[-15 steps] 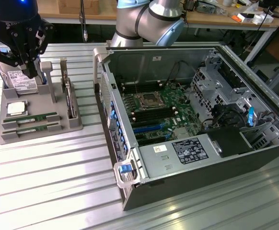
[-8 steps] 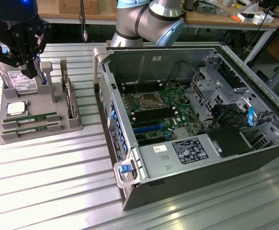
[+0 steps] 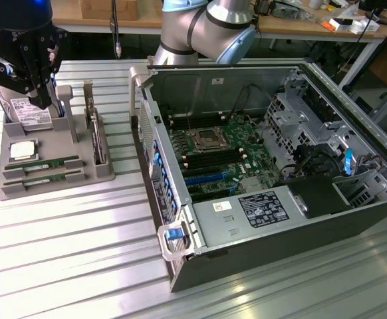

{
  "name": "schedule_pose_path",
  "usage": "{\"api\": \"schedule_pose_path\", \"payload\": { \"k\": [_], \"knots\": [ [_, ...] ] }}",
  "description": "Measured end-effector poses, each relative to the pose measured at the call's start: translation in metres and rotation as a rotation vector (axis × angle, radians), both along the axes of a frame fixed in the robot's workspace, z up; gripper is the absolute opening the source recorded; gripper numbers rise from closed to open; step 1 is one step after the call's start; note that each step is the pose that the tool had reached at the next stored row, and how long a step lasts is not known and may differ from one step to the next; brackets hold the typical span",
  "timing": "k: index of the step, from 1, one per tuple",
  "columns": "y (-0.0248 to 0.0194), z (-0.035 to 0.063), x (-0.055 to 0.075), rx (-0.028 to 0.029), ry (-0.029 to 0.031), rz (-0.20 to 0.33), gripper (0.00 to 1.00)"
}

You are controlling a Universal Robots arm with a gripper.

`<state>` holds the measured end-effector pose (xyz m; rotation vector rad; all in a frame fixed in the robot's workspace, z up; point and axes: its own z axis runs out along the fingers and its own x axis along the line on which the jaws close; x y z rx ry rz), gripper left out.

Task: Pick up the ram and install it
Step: 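Pick up the ram and move it above insertion slot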

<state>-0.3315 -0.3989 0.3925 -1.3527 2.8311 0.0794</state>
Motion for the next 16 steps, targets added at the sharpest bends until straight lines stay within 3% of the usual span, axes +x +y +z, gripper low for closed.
{"api": "schedule_pose_path", "payload": {
  "k": [16],
  "knots": [
    [0.0000, 0.0000, 0.0000, 0.0000, 0.0000, 0.225, 0.10]
  ]
}}
